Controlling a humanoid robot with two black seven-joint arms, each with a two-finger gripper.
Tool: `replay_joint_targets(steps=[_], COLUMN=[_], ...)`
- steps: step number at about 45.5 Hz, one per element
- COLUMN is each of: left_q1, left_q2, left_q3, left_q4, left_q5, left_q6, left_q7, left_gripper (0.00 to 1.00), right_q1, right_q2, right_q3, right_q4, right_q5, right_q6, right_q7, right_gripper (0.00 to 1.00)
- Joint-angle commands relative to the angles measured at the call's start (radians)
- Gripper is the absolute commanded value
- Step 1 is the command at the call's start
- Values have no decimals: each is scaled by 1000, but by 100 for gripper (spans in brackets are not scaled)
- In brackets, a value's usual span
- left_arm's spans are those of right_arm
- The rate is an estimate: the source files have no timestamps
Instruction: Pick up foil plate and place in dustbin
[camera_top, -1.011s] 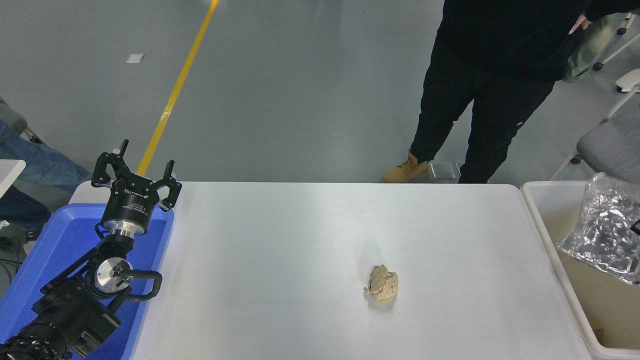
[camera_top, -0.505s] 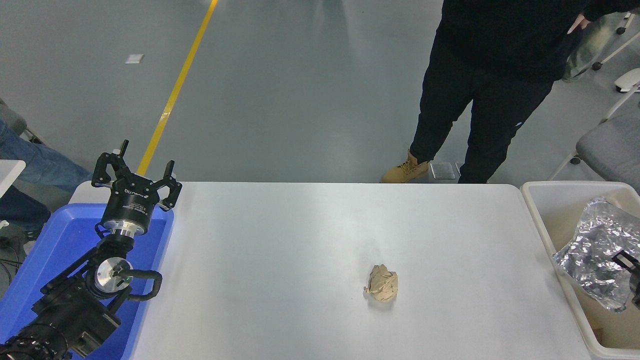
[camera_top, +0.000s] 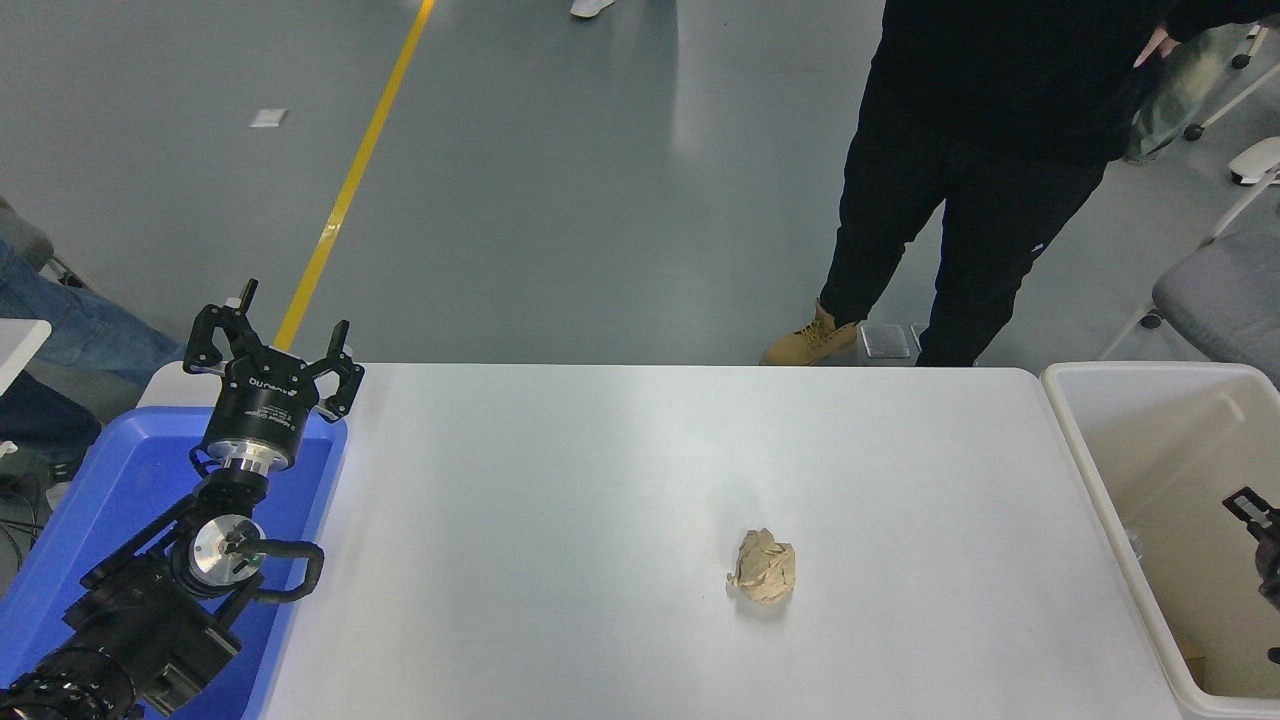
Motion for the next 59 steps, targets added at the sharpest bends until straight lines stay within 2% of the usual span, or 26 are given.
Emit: replay_joint_targets(steps=[1,15,31,44,59], left_q1=[-1,-1,-1,-1,-1], left_q2=[0,0,0,0,0], left_q3=[0,2,2,2,2], left_q4=[0,0,0,0,0], left_q5=[0,0,0,0,0], left_q6=[0,0,0,0,0], left_q7=[0,2,2,2,2], left_gripper=[98,98,98,98,98], right_q1=[140,476,780,1015,1364], right_q2=[2,43,175,234,244], right_q3=[-5,-206,-440,-565,-631], right_q4=[27,243,510,665,1002], right_q5=[0,-9,0,0,-11], right_q6=[9,15,53,280,613], right_q7=[1,0,-2,-2,-3], right_gripper=[100,100,100,100,100])
